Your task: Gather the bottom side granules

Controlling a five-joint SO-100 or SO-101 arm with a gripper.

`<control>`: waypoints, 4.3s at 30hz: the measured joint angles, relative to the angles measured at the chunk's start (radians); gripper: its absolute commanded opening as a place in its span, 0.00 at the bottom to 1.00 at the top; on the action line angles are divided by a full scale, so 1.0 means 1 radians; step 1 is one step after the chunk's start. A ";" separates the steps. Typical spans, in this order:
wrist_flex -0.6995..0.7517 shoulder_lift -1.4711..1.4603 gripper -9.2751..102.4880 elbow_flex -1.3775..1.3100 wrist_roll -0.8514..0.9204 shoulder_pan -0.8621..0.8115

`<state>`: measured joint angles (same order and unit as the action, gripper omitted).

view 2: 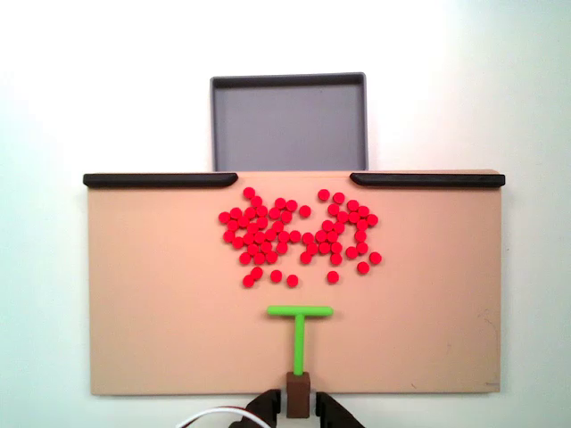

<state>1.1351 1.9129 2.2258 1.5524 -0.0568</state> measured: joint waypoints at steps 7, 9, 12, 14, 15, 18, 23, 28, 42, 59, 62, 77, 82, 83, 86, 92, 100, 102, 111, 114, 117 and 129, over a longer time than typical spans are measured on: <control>-0.009 -0.020 0.08 0.000 -0.008 0.015; -0.009 -0.023 0.08 0.000 -0.008 0.015; -0.011 -0.026 0.08 0.000 -0.008 0.023; -0.020 -0.035 0.08 0.000 -0.008 0.026; -0.023 -0.037 0.08 0.000 -0.008 0.026; -0.034 -0.043 0.08 0.000 -0.008 0.026; -0.048 -0.057 0.08 -0.002 -0.009 0.026; -0.049 -0.058 0.08 -0.002 -0.009 0.026; -0.058 -0.089 0.08 -0.012 0.011 0.012; -0.086 -0.123 0.08 -0.037 0.011 0.005; -0.086 -0.132 0.08 -0.044 0.011 0.005; -0.086 -0.209 0.08 -0.123 0.011 -0.002; -0.086 -0.233 0.08 -0.149 0.011 -0.002; -0.086 -0.238 0.08 -0.153 0.011 -0.002; -0.086 -0.247 0.08 -0.166 0.011 -0.002; -0.086 -0.259 0.08 -0.178 0.011 -0.002; -0.086 -0.261 0.08 -0.183 0.009 -0.002; -0.086 -0.262 0.08 -0.196 0.000 -0.002; -0.066 -0.227 0.08 -0.207 -0.009 0.000; -0.037 -0.186 0.08 -0.207 -0.018 0.005; 0.015 -0.143 0.08 -0.209 -0.026 0.015; 0.267 0.051 0.08 -0.261 -0.015 0.037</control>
<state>1.4021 1.9635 1.9650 1.5370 -0.0199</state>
